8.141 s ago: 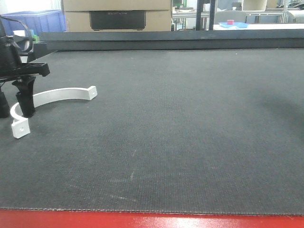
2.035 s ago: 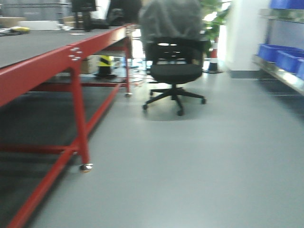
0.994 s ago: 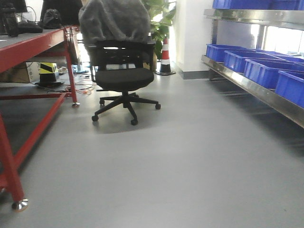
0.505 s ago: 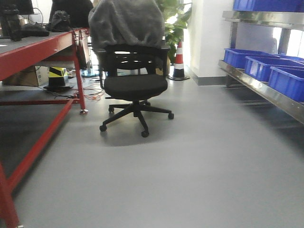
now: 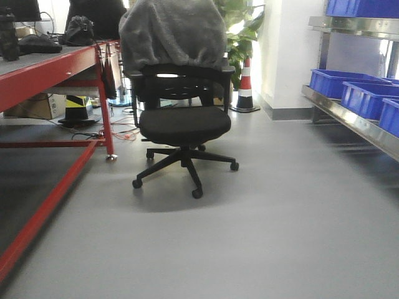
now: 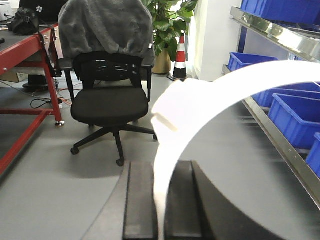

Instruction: Grab PVC pipe and place in blue bin

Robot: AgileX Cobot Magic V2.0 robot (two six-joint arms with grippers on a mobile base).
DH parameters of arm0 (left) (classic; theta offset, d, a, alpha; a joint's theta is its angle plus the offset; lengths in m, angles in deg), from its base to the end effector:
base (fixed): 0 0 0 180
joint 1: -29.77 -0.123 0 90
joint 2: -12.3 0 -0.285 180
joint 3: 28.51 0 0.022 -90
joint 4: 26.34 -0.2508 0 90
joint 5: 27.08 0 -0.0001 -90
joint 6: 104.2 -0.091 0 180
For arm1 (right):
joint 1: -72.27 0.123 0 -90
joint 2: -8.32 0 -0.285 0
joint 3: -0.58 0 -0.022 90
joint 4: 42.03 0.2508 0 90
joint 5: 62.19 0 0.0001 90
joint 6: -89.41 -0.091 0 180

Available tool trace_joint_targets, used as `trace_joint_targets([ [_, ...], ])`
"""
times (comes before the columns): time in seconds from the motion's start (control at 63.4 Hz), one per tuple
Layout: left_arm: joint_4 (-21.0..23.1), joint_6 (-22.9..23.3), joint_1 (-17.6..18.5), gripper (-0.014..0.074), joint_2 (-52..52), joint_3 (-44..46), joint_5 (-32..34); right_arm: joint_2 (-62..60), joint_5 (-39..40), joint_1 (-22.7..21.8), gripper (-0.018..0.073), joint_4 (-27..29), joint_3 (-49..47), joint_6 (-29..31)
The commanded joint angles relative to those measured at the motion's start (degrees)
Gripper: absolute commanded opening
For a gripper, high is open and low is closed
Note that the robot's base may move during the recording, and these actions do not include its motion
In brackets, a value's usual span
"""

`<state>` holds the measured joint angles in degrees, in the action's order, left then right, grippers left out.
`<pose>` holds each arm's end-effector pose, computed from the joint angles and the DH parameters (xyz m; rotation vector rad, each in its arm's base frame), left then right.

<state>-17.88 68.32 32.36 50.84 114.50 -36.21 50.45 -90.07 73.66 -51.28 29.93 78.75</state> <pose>0.1048 -0.0069 0.3931 0.0410 1.4757 -0.0663 0.1092 -0.0042 0.4003 0.0717 1.7269 -0.0154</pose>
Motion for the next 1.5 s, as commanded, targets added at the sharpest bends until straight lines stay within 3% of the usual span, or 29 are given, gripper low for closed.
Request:
trace_joint_targets([
  [0.0, 0.12, -0.09, 0.01, -0.0111, -0.29, 0.12, 1.23, -0.32, 1.49, -0.05, -0.0168, -0.44, -0.04, 0.17],
  [1.483, 0.12, -0.09, 0.01, -0.0111, -0.29, 0.12, 1.23, -0.32, 1.49, -0.05, -0.0168, -0.44, -0.04, 0.17],
])
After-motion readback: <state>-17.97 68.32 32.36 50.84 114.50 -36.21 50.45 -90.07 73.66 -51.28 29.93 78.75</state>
